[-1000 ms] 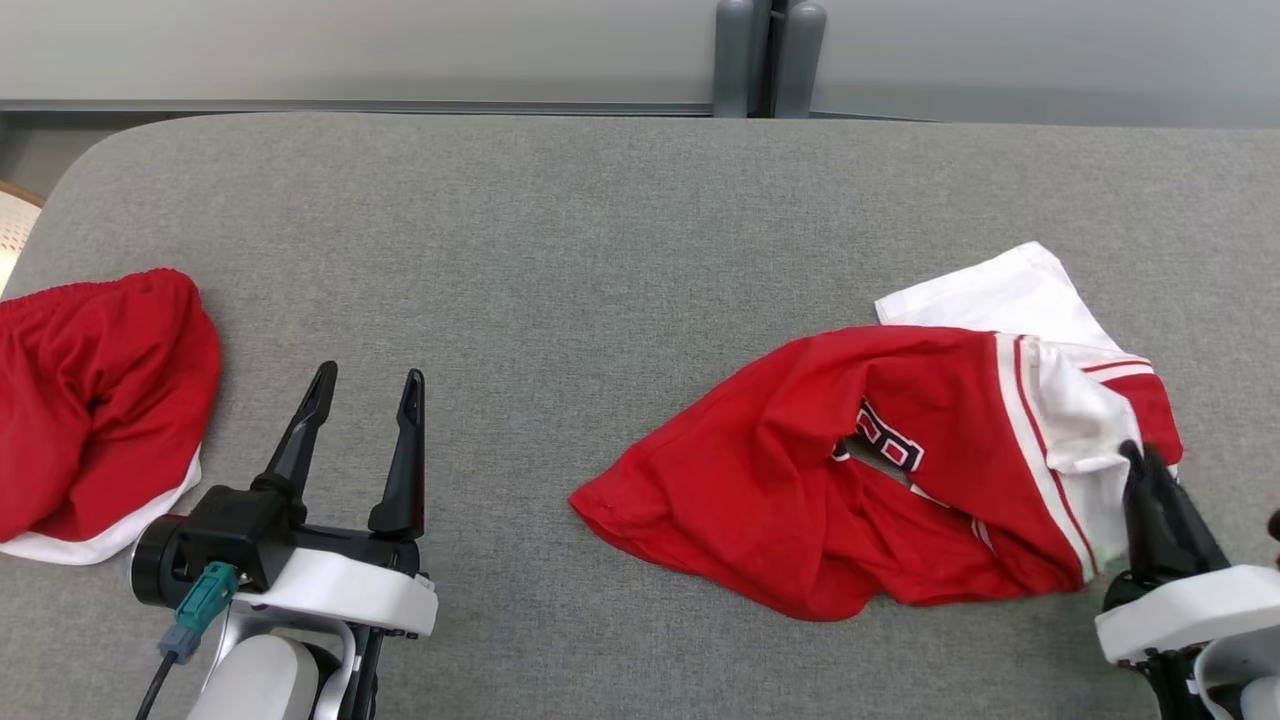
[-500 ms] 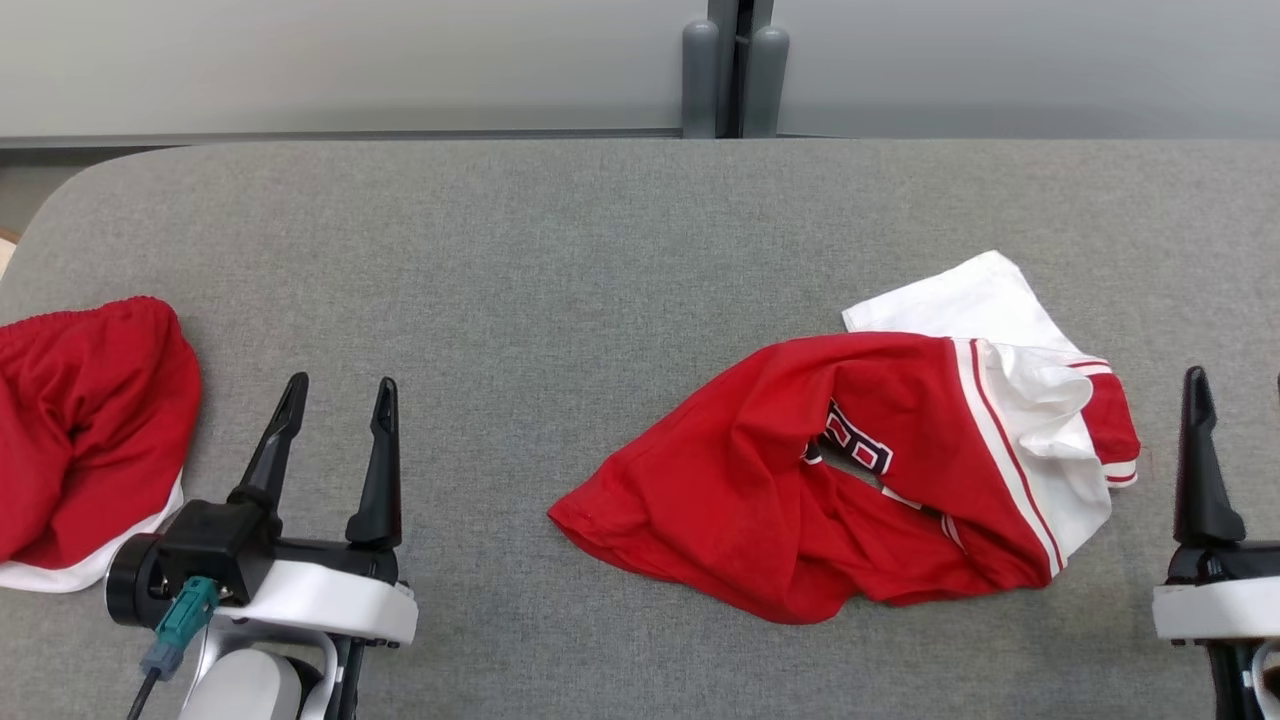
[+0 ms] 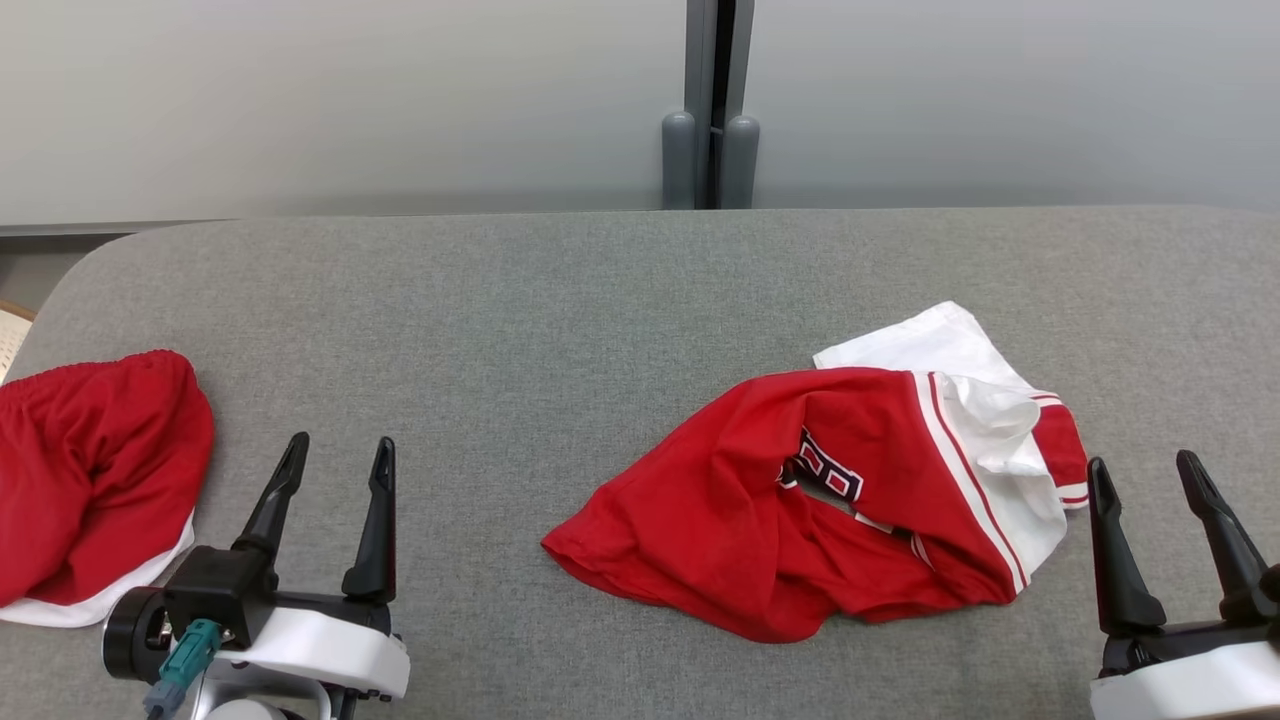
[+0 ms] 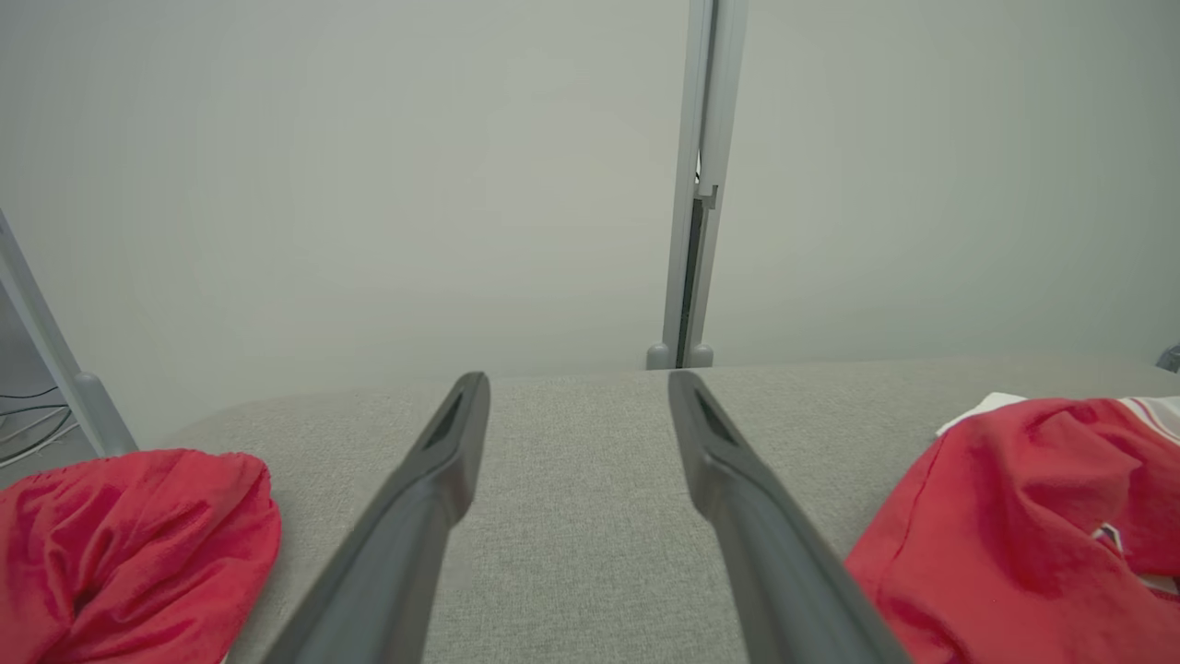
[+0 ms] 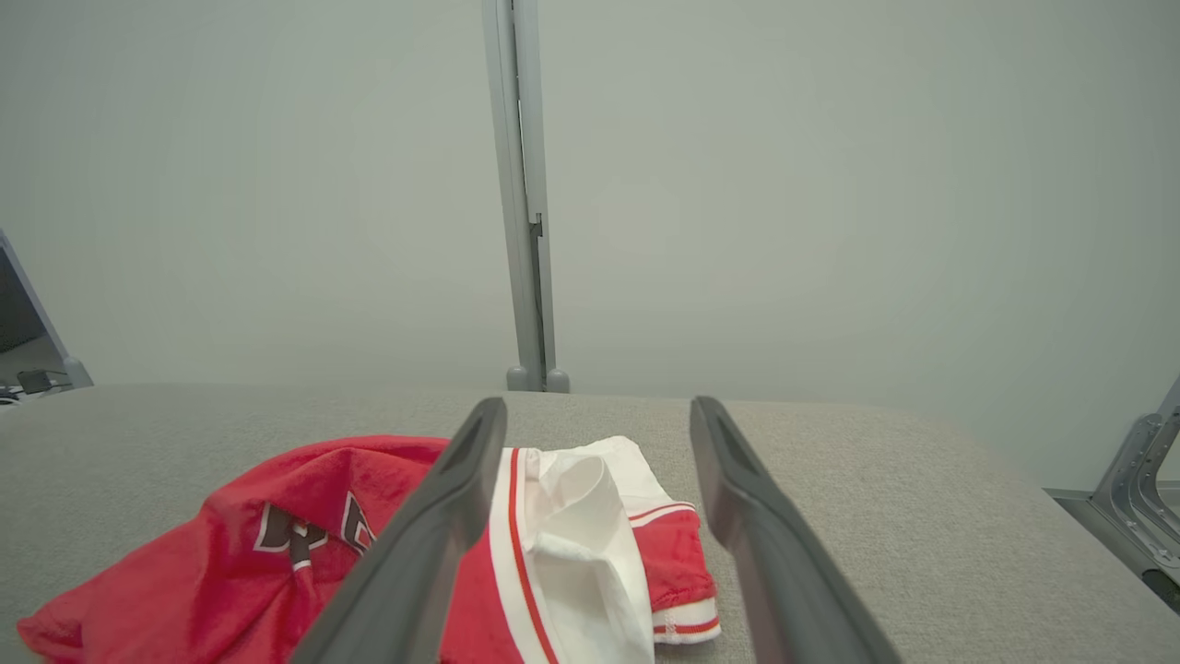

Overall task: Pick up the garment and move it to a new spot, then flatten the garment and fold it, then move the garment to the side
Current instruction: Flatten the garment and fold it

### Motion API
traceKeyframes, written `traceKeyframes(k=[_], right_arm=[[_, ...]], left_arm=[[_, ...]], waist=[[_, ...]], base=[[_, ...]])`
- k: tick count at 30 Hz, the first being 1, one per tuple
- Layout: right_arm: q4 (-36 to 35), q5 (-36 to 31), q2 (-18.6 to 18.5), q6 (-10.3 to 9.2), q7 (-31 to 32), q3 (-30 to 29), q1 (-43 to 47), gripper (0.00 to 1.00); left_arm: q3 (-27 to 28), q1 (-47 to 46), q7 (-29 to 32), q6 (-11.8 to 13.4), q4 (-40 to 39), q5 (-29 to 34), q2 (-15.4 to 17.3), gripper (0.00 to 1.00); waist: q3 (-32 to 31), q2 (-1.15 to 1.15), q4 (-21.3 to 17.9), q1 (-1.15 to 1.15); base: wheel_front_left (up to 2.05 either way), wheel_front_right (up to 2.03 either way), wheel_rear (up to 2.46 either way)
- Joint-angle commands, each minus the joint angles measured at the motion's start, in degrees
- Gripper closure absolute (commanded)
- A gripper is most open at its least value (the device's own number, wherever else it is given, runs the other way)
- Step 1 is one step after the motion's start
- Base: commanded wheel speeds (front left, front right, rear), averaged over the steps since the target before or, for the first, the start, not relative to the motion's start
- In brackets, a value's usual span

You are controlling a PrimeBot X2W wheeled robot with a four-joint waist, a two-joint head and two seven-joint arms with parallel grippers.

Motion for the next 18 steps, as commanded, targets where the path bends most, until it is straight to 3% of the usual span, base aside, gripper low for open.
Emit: traceKeyframes(k=[1, 13, 18], right_arm=[[-0.1, 0.1, 0.1, 0.0, 0.3, 0.1, 0.6, 0.0], [-0.1, 0.5, 0.2, 0.0, 0.6, 0.1, 0.5, 0.0], [-0.4, 0.5, 0.2, -0.01, 0.7, 0.3, -0.2, 0.0]], left_arm=[[0.2, 0.8, 0.0, 0.4, -0.2, -0.3, 0.3, 0.0], [-0.2, 1.2, 0.7, 0.9, -1.6, -0.6, 0.8, 0.0], [-1.8, -0.3, 1.9, -0.2, -1.7, -0.9, 0.2, 0.0]], waist=[[-0.3, 0.0, 0.0, 0.0], [-0.7, 0.0, 0.2, 0.0], [0.0, 0.0, 0.2, 0.0]], base=[[0.0, 0.0, 0.0], [0.0, 0.0, 0.0], [0.0, 0.0, 0.0]])
